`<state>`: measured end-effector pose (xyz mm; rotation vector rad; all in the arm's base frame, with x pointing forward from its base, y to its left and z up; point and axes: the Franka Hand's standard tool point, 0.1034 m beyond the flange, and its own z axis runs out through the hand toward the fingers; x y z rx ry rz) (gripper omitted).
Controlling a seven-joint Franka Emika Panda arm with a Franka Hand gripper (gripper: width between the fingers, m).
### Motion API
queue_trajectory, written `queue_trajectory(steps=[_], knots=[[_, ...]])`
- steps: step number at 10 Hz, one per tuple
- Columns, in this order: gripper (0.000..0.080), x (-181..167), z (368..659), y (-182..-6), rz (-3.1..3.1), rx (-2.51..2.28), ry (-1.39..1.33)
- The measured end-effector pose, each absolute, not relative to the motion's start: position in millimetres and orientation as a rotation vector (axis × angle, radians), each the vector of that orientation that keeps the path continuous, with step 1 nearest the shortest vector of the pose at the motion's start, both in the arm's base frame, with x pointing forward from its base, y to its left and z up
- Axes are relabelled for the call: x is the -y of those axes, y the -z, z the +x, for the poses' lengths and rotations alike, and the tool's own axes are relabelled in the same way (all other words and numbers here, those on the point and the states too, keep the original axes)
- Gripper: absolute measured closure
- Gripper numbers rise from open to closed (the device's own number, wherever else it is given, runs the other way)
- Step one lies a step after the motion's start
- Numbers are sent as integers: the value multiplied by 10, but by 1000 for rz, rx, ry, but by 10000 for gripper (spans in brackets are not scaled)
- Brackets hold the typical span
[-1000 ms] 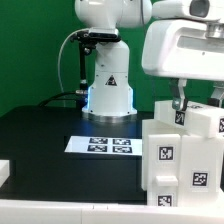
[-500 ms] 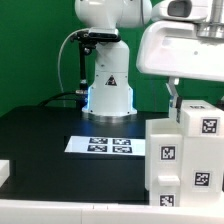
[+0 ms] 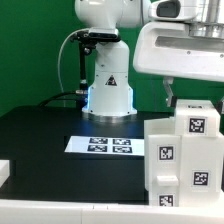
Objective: Assemble cabinet
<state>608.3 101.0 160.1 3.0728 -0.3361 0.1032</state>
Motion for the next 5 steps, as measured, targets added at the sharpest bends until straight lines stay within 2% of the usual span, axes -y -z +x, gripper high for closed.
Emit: queue_trajectory(steps=[1,2,3,4,5], knots=[[136,-1012,6081,-1612,3074,332,-102],[38,-1018,6064,-1696,3082,300,-91],[8,-1019,6037,-1846,3093,263,-76],[8,-1023,6038,-1892,3096,263,-80],[1,-1019,6032,-1863,3094,262,-74]])
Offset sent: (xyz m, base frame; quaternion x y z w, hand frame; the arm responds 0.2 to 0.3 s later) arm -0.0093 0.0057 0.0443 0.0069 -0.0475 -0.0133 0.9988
